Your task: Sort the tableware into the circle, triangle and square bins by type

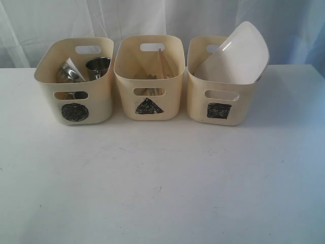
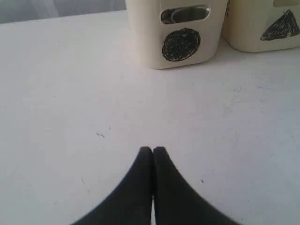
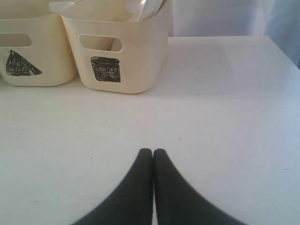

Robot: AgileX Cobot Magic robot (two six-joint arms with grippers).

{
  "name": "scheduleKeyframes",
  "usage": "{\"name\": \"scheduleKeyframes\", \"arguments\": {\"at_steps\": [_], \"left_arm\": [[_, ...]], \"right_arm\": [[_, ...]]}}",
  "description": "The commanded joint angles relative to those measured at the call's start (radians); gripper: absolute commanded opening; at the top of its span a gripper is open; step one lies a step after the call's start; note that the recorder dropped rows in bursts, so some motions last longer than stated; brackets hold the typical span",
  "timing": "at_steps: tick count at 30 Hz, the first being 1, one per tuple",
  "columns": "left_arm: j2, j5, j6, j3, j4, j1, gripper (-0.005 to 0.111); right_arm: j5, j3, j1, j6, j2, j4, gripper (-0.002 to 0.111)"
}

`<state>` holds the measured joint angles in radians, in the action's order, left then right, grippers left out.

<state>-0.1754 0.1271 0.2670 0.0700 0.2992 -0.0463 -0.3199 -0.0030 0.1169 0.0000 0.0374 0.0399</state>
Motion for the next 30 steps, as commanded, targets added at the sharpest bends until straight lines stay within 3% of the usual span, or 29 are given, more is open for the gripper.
{"name": "scheduleKeyframes", "arguments": {"at_steps": [1, 6, 15, 30], "left_arm": [[0.087, 0.034, -0.097, -0.066, -0.024, 0.0, 0.0], [0.164, 0.11, -0.154, -0.07, -0.051, 0.0, 0.0], [0.175, 0.108, -0.267, -0.07, -0.101, 0.009, 0.0], [0.175, 0.098, -0.293, -0.07, -0.138, 0.094, 0.0]], "right_arm": [[0.006, 0.003, 0.002, 0.0, -0.006, -0.01, 0.0], [0.006, 0.003, 0.002, 0.0, -0.006, -0.01, 0.0], [0.006, 0.003, 0.002, 0.0, -0.006, -0.01, 0.0], [0.006, 0.003, 0.002, 0.0, -0.006, -0.01, 0.0]]}}
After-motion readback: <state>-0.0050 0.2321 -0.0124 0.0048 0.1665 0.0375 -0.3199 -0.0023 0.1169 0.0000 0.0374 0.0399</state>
